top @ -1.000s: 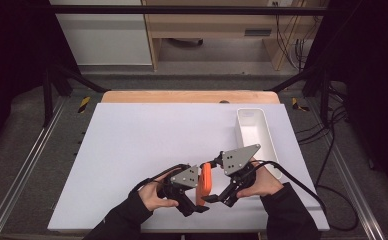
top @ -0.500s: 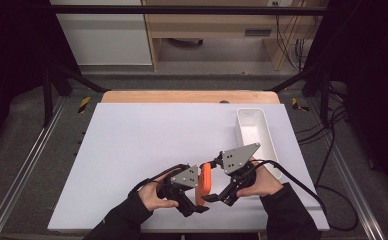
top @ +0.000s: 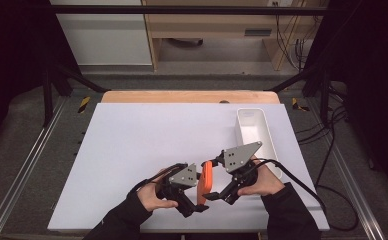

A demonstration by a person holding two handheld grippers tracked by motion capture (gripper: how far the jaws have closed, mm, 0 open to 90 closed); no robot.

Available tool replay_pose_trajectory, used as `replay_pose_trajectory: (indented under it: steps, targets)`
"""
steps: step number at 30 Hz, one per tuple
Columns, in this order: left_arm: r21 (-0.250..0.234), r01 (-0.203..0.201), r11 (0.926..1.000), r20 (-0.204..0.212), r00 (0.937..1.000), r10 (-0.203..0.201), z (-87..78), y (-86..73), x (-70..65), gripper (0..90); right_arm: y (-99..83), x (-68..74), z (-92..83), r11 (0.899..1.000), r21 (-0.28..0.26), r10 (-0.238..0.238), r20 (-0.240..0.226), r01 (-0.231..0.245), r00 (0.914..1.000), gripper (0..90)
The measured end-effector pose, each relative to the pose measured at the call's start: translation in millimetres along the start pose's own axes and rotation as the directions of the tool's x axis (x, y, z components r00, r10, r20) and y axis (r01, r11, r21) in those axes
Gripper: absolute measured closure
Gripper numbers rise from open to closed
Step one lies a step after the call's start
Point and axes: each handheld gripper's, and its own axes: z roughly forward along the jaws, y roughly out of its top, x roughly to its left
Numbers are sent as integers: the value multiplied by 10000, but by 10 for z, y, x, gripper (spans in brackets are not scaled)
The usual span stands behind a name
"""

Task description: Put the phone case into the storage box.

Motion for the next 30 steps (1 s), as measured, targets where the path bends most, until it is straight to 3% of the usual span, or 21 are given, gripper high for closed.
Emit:
replay_pose_trajectory:
  steps: [8,14,18,24,30]
  targets:
    - [-256,351,9991,-528,9979,-364,-110,-63,43,79,2,-48,-128,9999,46,144,650,-148,9978,159]
    - [-510,802,9955,-1030,9910,-851,-196,-122,88,73,-18,-78,-259,9991,-40,429,1076,-427,9933,159]
    - [-660,1253,9899,-1455,9803,-1338,-250,-191,126,60,-22,-84,-357,9988,-27,492,1562,-494,9865,159]
    - [-768,1426,9868,-2115,9649,-1559,-340,-289,150,44,-21,-81,-475,9986,-19,525,2070,-532,9769,159]
    - [-1218,1910,9740,-2614,9405,-2171,-453,-391,203,26,-21,-89,-563,9979,-144,643,2506,-627,9660,159]
